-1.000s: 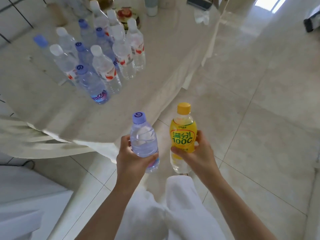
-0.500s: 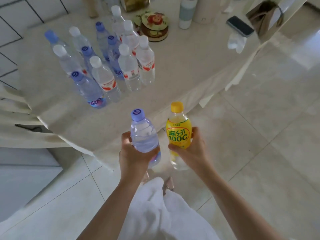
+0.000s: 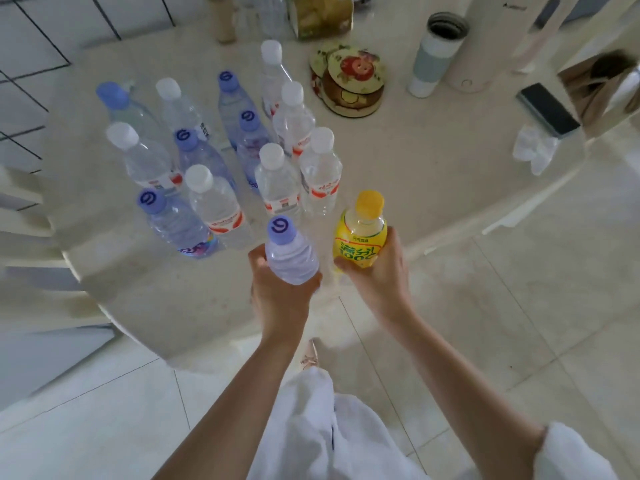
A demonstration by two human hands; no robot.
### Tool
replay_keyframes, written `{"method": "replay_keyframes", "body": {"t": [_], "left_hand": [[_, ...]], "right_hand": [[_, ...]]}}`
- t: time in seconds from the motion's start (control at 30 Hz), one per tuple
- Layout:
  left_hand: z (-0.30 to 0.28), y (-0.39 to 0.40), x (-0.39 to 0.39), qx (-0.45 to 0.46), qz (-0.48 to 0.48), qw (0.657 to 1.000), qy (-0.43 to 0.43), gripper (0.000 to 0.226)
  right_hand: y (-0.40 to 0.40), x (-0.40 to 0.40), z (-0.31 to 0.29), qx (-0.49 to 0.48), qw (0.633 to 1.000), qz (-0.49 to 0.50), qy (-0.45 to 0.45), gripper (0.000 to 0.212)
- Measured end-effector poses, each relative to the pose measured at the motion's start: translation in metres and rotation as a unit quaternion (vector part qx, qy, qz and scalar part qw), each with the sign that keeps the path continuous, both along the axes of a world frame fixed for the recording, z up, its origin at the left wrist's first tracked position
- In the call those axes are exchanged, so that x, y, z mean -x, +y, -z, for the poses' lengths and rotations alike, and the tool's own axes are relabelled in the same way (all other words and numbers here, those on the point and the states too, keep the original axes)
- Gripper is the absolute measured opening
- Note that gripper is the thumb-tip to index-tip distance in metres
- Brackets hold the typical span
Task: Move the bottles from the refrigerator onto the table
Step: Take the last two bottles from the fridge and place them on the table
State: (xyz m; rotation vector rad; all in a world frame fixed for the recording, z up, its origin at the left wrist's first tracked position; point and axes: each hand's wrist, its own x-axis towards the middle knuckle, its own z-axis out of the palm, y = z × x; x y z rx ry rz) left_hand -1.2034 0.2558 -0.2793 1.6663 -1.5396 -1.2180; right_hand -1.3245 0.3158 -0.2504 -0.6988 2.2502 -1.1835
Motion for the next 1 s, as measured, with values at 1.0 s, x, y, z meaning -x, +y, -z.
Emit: {"method": "replay_keyframes", "body": {"t": [1.0], "left_hand": [[0.054,0.006,0.066,0.065,-0.203,0.977,-0.019,0.075]], "right_hand": [[-0.043,0.054,0.082,0.068,0.986,-0.151,0.002,0.066]]}}
